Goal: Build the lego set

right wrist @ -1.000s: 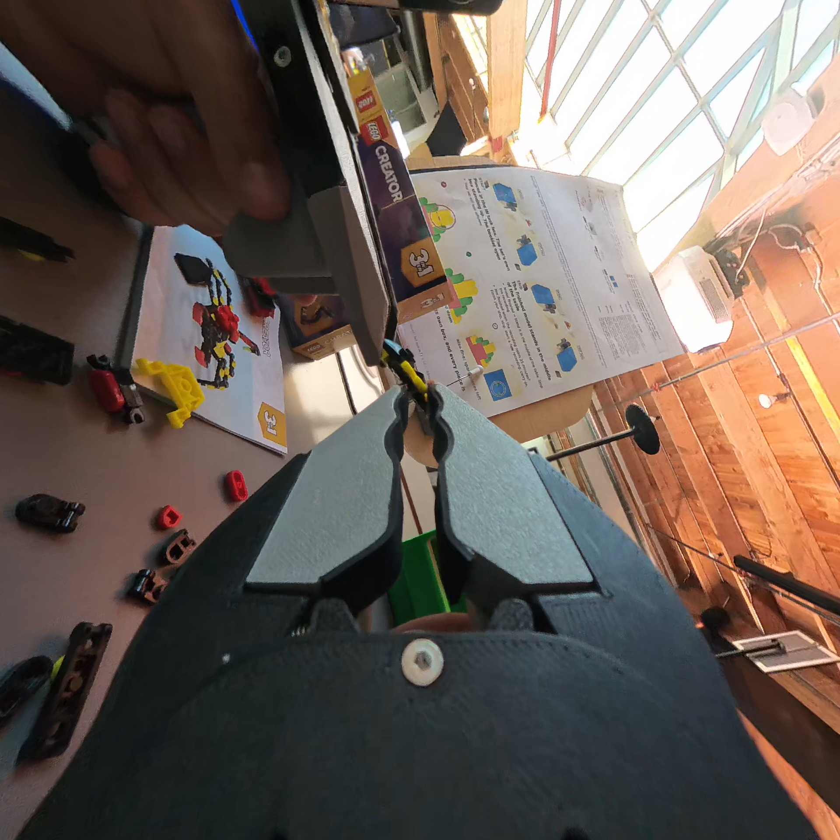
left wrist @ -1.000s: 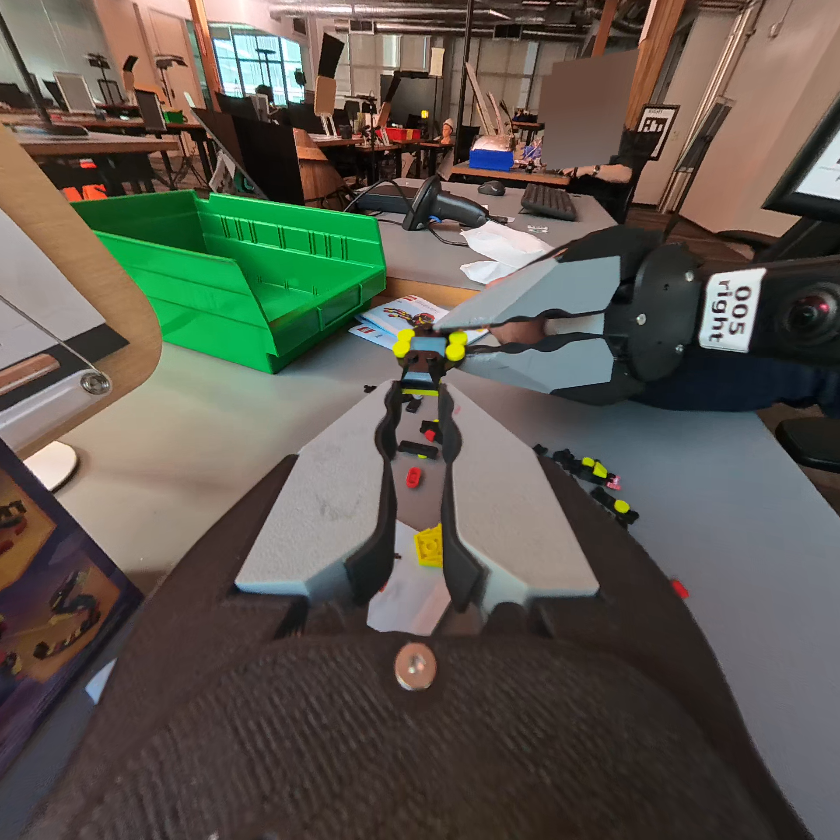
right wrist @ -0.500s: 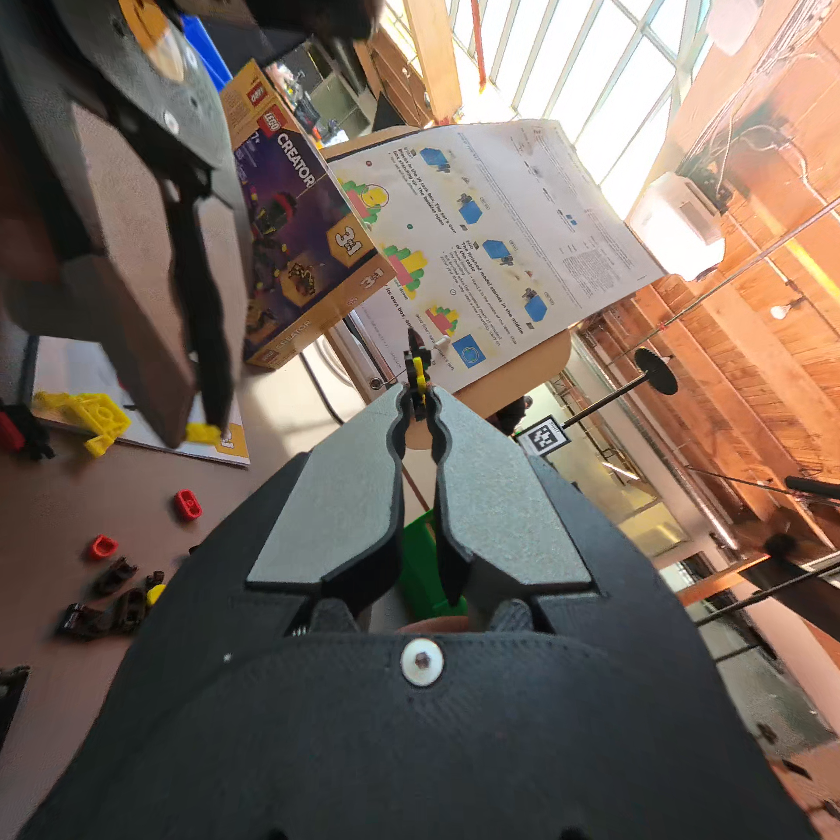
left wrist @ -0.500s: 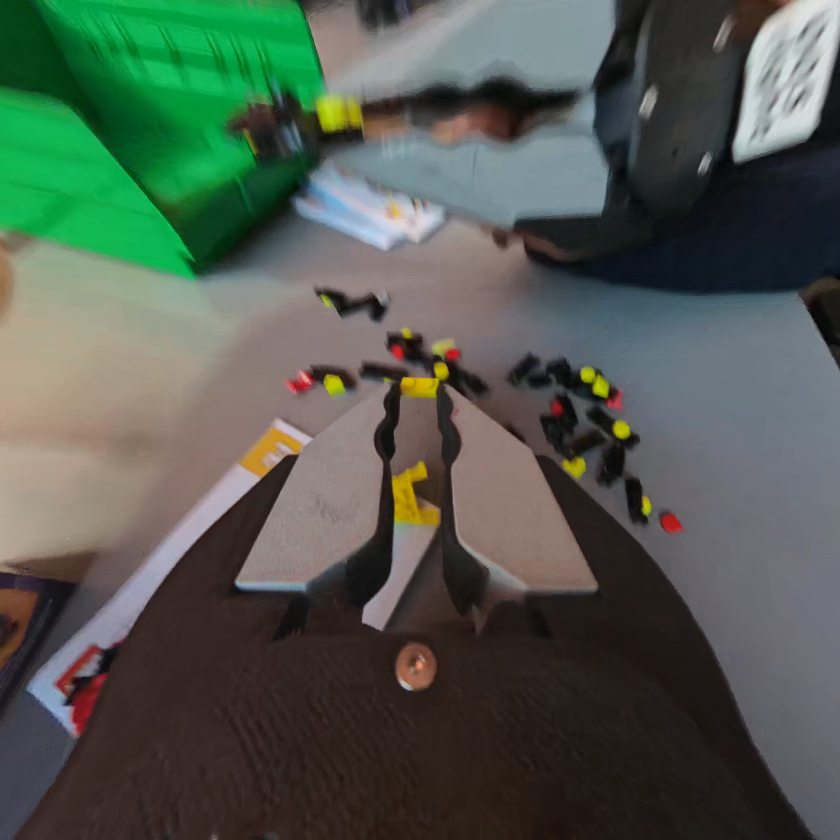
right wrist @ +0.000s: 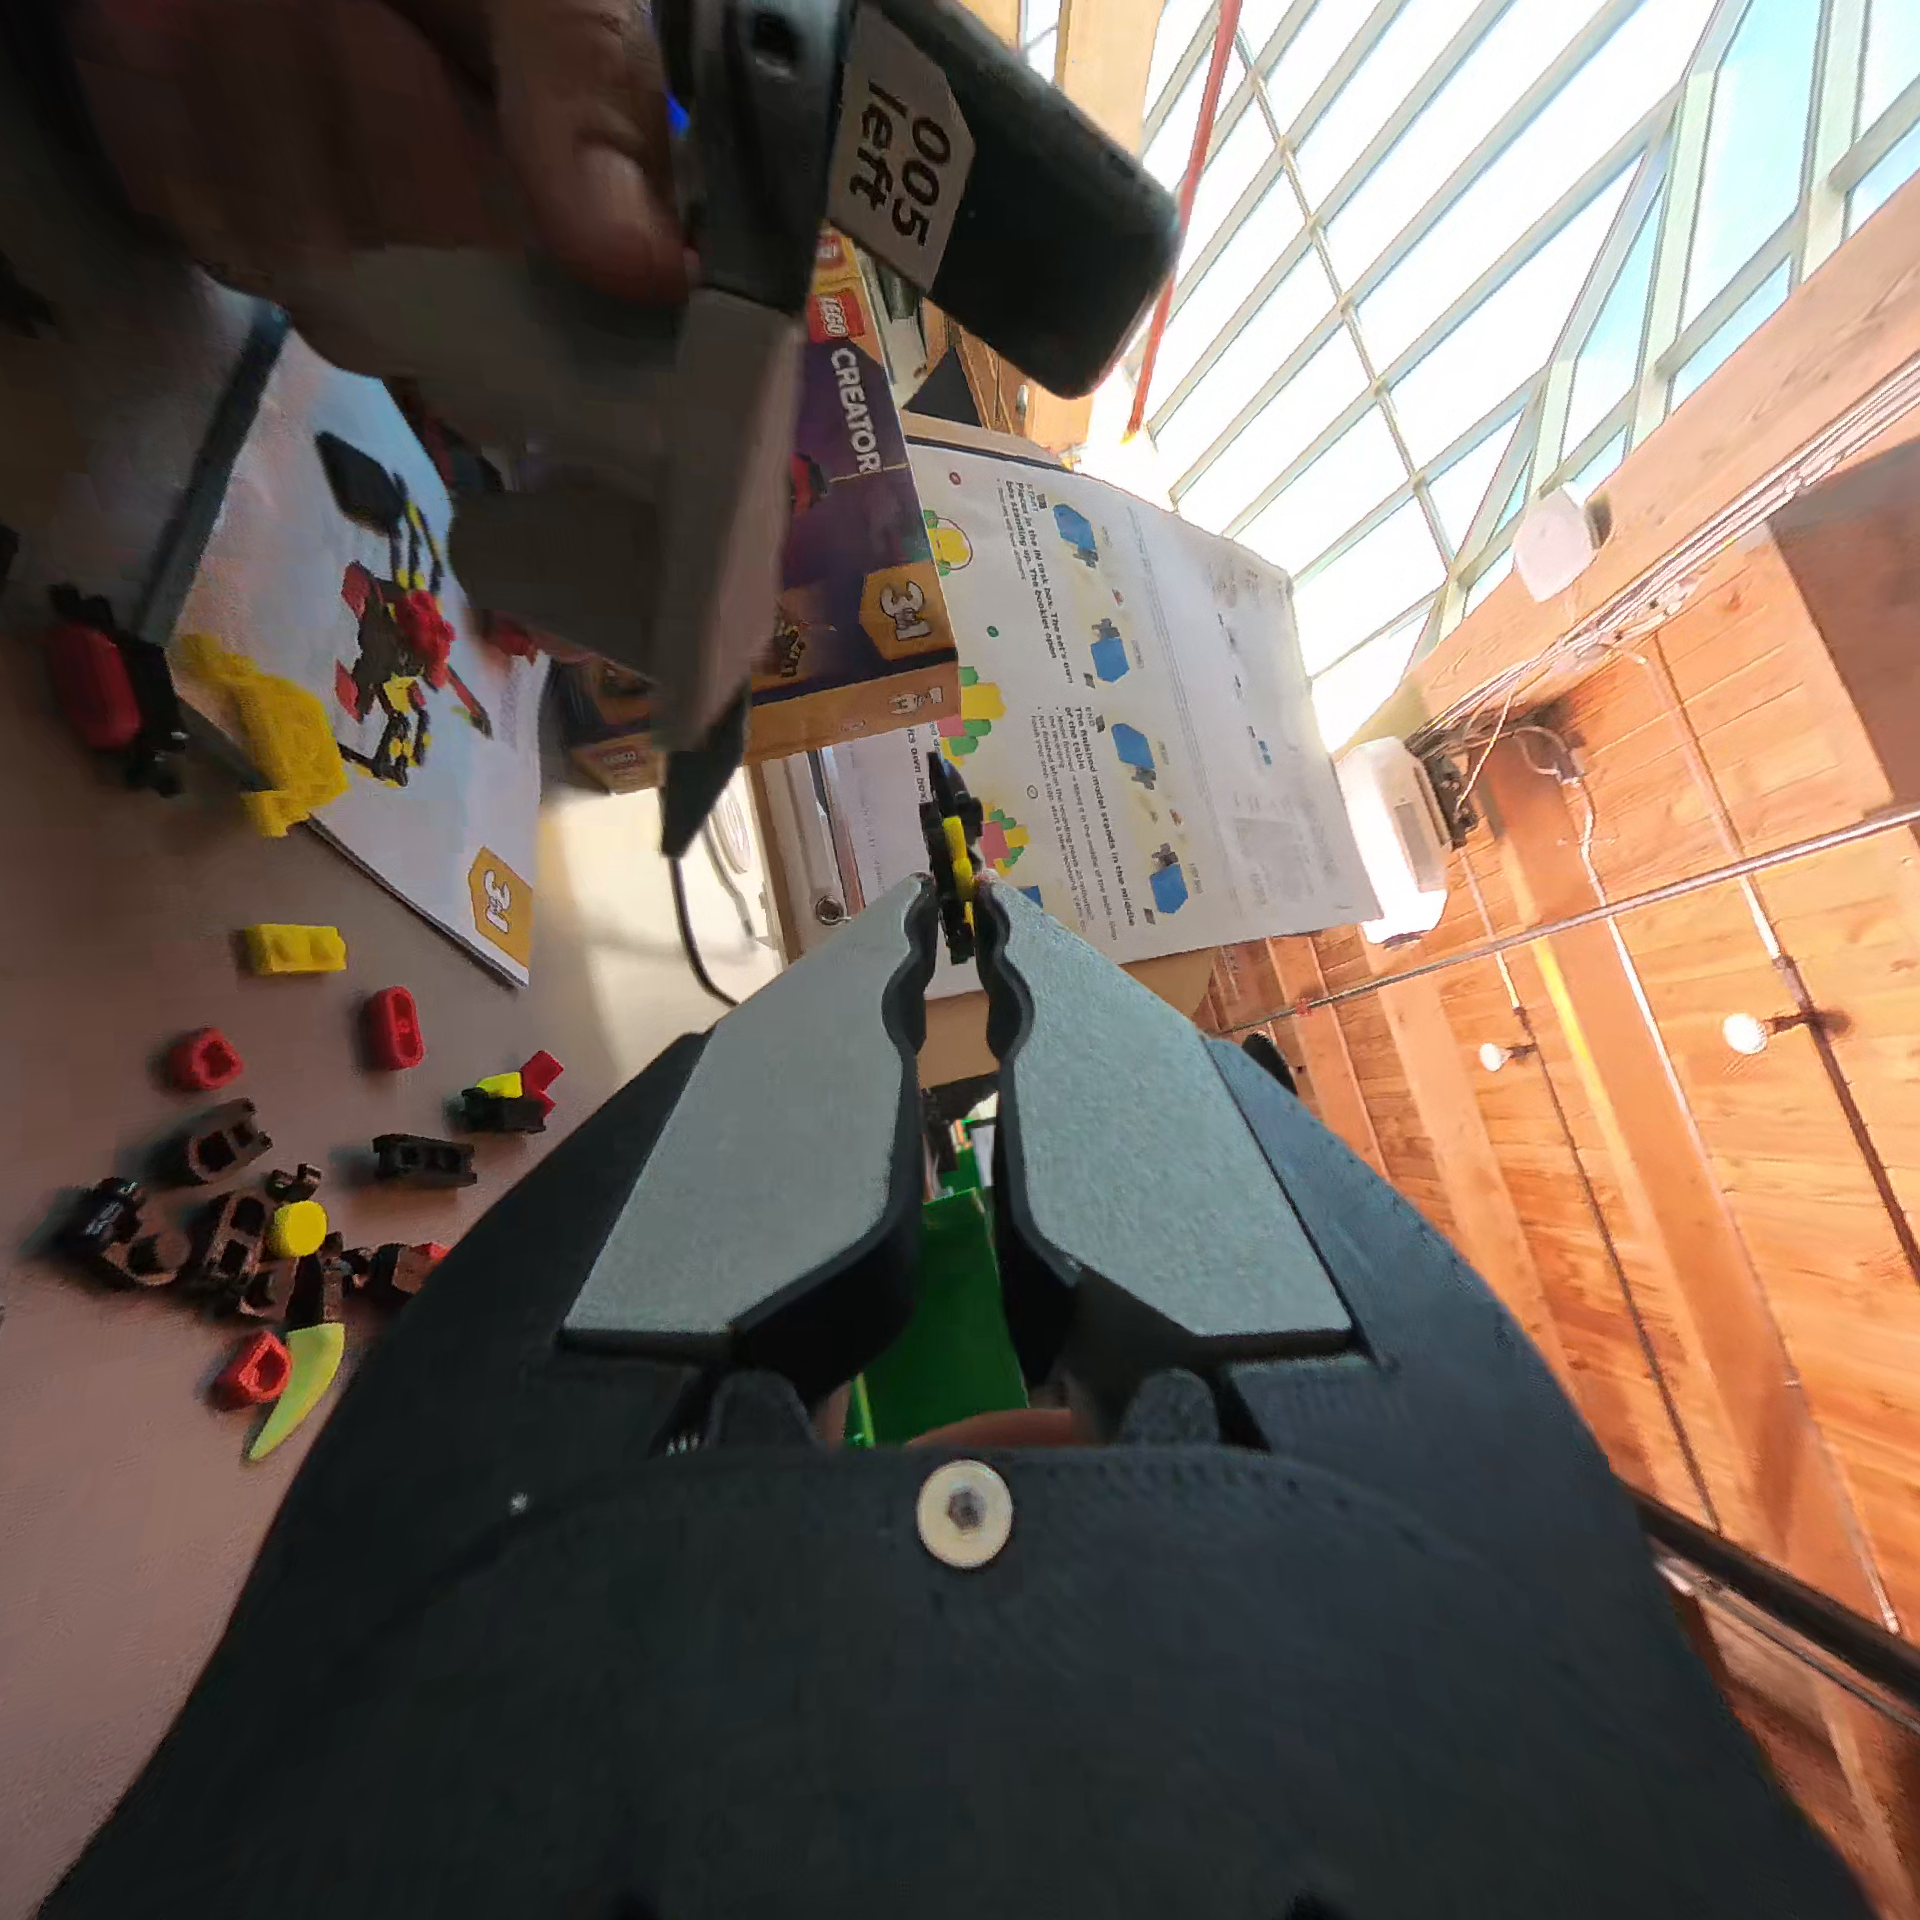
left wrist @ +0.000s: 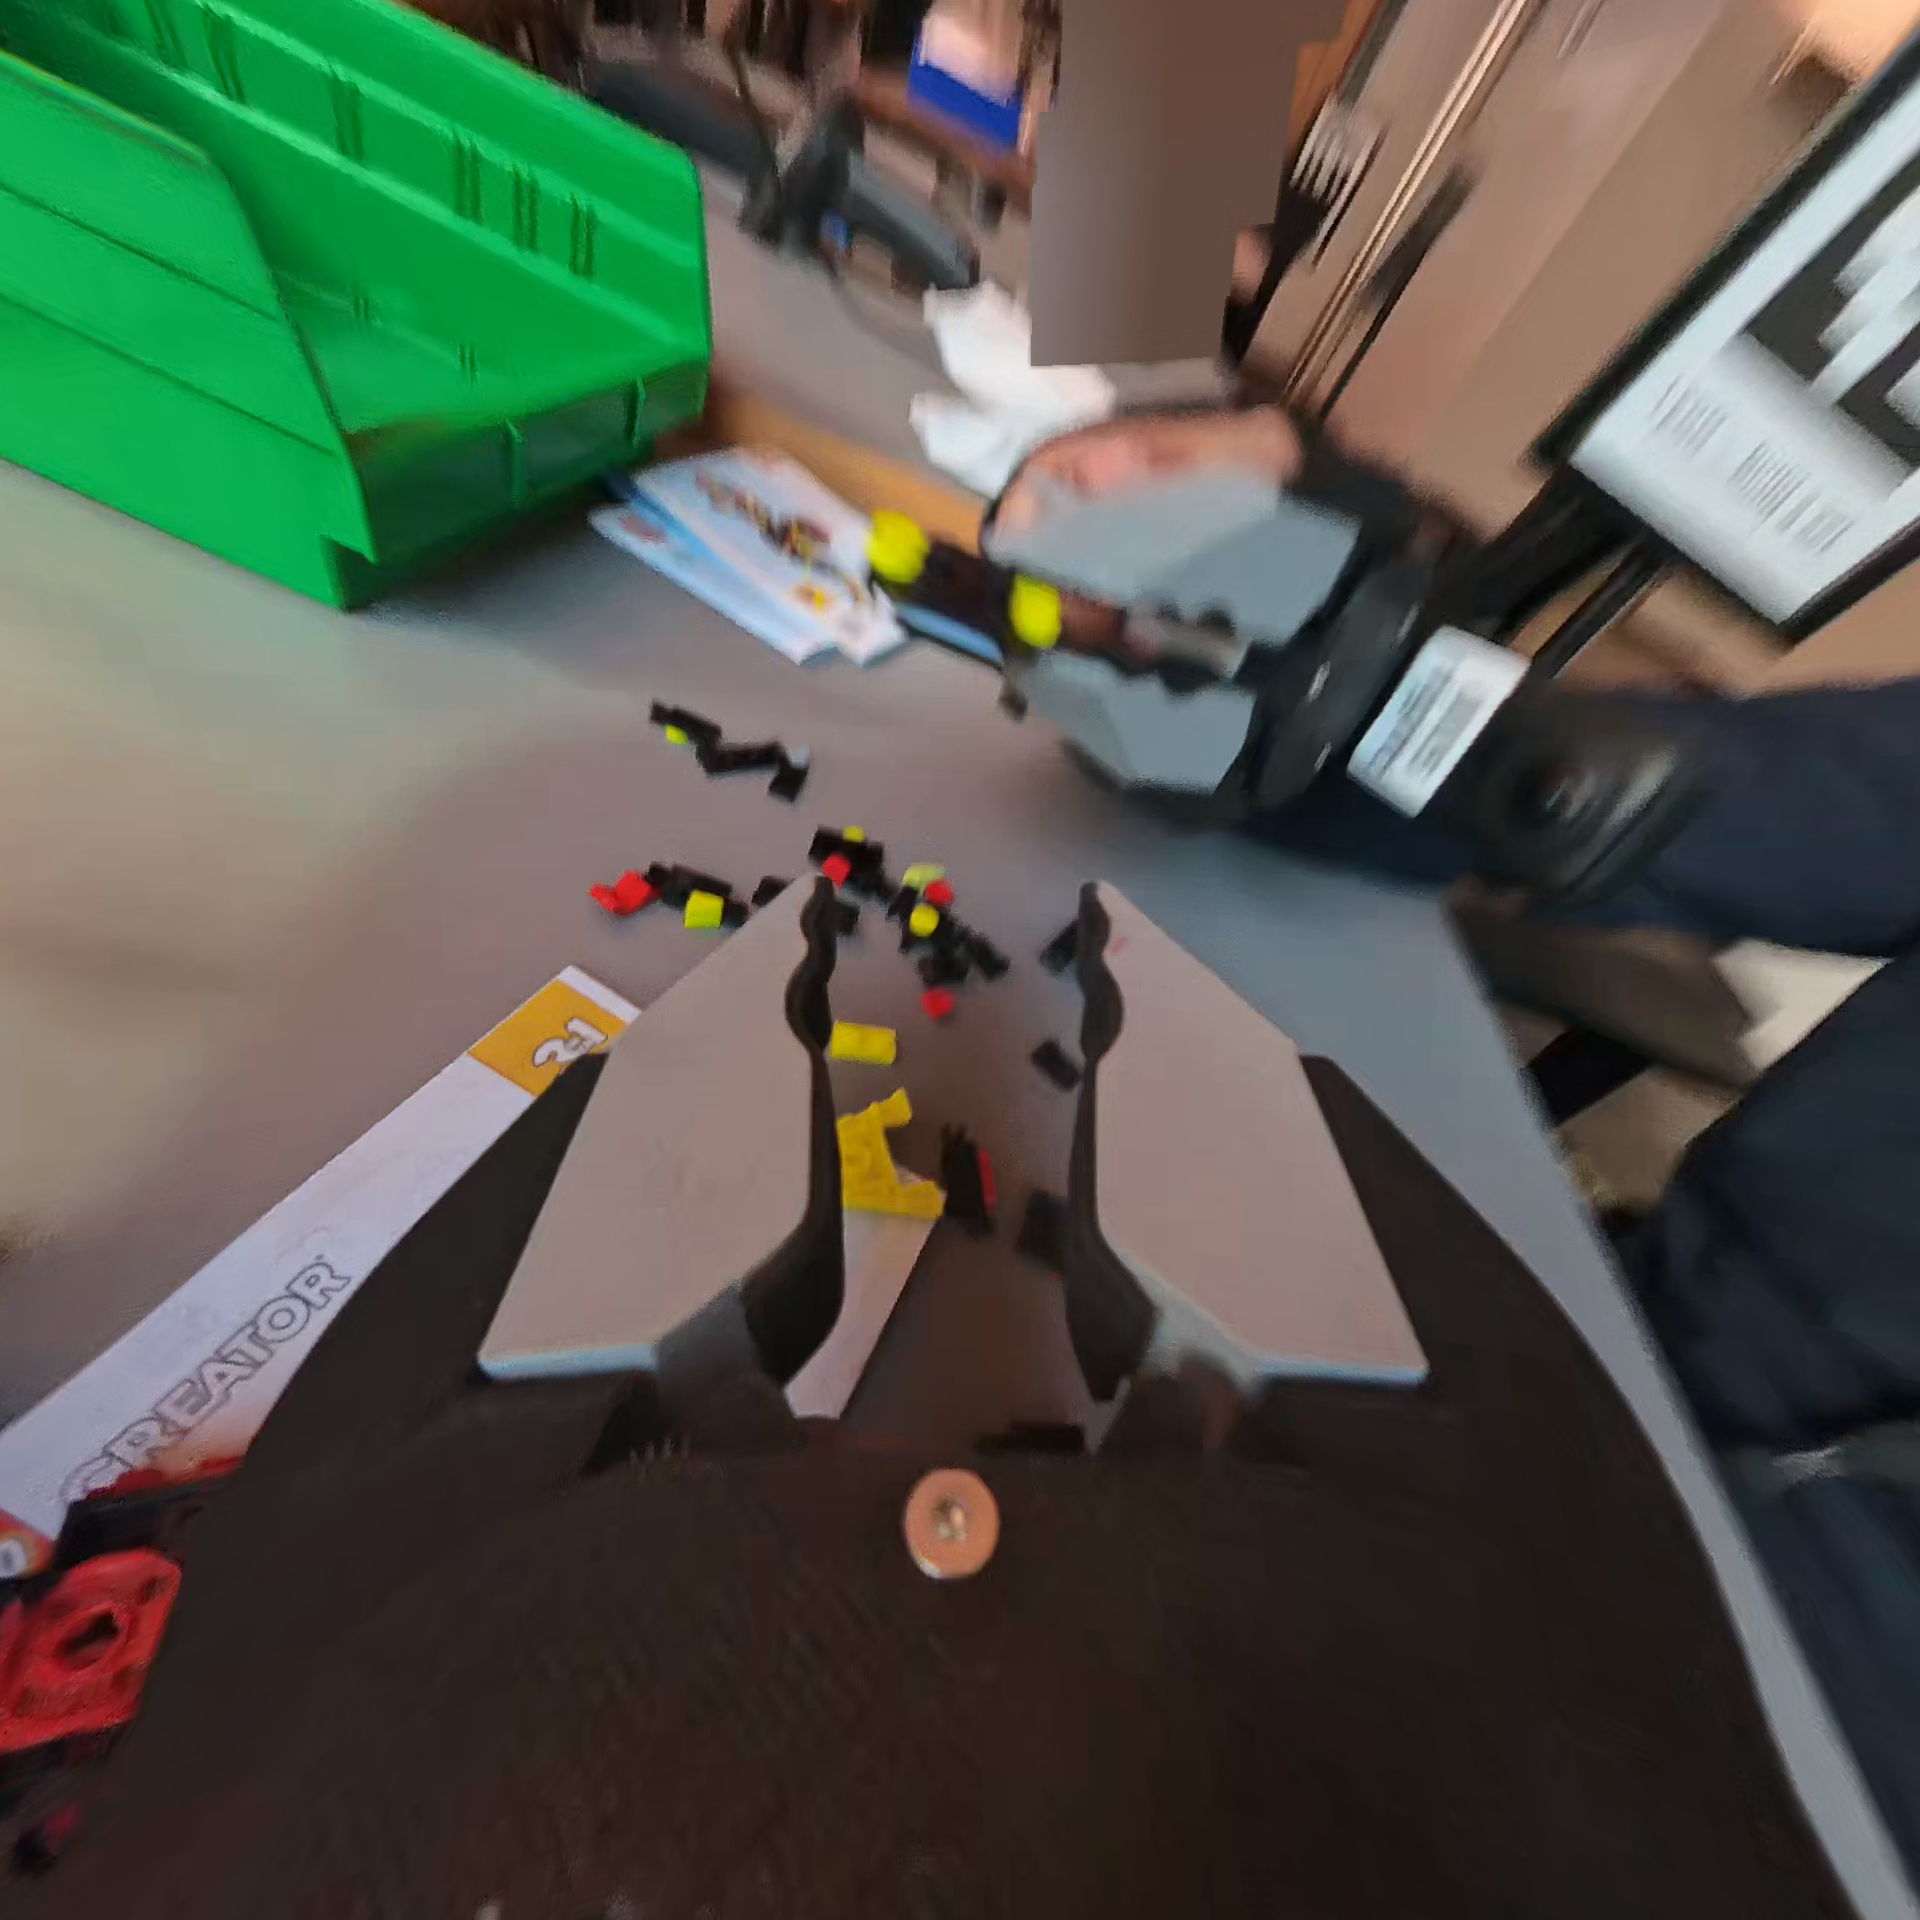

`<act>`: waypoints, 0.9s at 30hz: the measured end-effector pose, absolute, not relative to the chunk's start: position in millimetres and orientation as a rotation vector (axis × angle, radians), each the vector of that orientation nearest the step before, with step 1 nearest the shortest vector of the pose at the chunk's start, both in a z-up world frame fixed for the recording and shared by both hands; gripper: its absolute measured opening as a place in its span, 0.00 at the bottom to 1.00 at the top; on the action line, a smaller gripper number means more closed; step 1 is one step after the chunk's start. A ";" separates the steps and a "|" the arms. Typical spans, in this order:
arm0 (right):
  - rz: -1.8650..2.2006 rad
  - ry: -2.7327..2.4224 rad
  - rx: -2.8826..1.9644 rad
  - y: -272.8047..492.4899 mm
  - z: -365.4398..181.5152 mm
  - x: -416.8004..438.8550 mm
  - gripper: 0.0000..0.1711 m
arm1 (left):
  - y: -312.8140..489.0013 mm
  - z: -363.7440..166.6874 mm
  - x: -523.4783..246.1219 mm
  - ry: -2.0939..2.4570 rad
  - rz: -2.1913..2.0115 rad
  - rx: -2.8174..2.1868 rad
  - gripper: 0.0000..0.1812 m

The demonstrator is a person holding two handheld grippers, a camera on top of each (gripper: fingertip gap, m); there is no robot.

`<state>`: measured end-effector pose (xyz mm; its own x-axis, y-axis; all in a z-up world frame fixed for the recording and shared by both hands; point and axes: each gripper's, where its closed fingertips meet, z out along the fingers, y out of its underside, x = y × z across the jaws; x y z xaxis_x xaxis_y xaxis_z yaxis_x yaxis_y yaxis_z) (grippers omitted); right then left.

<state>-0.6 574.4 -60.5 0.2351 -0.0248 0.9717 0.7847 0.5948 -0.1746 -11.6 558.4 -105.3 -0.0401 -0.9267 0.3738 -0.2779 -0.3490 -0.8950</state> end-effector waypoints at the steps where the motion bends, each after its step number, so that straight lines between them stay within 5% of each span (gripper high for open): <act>1: -0.652 -1.231 -0.748 573.0 -61.7 -3.9 0.02 | 563.7 -95.7 -14.8 1.189 -1.534 -1.649 0.23; 13: -0.696 -1.313 -0.685 569.5 -76.3 -21.2 0.02 | 567.1 -76.9 -23.0 1.065 -1.756 -1.621 0.04; 27: 0.661 -0.993 -1.372 564.2 -78.6 -14.4 0.13 | 568.1 -73.8 -28.7 1.186 -1.503 -1.406 0.02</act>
